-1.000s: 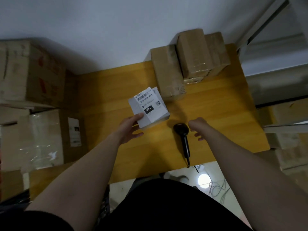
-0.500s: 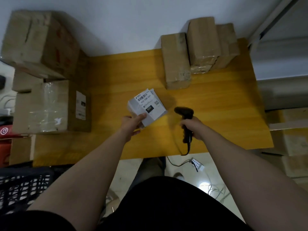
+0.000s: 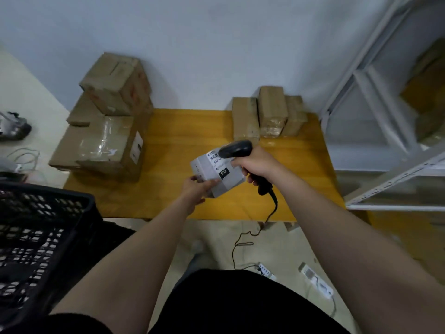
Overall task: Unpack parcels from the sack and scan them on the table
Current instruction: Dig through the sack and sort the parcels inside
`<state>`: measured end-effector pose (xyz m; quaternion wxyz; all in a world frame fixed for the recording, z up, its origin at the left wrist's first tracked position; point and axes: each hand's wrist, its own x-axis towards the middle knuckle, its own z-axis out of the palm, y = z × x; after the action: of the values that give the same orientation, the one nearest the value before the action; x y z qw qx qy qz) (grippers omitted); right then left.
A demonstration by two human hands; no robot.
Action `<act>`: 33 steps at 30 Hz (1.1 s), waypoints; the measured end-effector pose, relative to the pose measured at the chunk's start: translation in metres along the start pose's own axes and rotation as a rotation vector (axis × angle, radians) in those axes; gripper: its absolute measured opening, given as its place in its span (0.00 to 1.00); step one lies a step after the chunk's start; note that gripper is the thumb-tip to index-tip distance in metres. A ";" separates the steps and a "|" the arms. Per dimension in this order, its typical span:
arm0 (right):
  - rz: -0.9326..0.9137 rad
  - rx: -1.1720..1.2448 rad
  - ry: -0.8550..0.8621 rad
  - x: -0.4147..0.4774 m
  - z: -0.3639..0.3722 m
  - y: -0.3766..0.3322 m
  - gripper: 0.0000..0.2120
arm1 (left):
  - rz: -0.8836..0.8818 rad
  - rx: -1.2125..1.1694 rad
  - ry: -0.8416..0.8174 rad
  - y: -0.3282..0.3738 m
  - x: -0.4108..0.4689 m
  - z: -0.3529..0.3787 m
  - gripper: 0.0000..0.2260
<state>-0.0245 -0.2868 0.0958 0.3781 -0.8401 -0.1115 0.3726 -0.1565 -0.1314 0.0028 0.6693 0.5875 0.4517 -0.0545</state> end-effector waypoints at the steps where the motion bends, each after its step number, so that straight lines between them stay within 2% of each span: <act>1: -0.011 0.003 0.005 -0.006 0.002 -0.005 0.13 | 0.007 -0.007 0.001 0.001 -0.005 -0.004 0.34; 8: -0.032 0.017 0.033 -0.018 0.022 -0.036 0.10 | 0.040 -0.015 -0.028 0.010 -0.007 -0.040 0.32; 15: -0.009 0.046 0.087 -0.005 0.042 -0.058 0.13 | 0.015 0.047 -0.070 0.025 0.012 -0.076 0.30; 20: 0.034 0.096 0.113 0.010 0.043 -0.052 0.11 | -0.001 0.105 -0.111 0.030 0.034 -0.082 0.27; 24: 0.159 0.061 0.207 0.022 0.025 -0.014 0.11 | -0.054 0.152 -0.146 0.031 0.046 -0.067 0.28; 28: 0.343 0.055 0.276 0.041 -0.005 0.043 0.06 | -0.091 0.184 -0.173 0.027 0.058 -0.041 0.27; 32: 0.606 0.073 0.189 0.062 -0.030 0.118 0.04 | -0.132 0.197 -0.138 0.018 0.075 -0.004 0.24; 33: 0.658 0.100 0.165 0.070 -0.035 0.137 0.06 | -0.146 0.191 -0.120 0.015 0.080 0.007 0.24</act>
<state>0.0358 -0.3677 -0.0253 0.2862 -0.8388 0.2148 0.4104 -0.0968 -0.0964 -0.0406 0.6303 0.6098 0.4451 -0.1809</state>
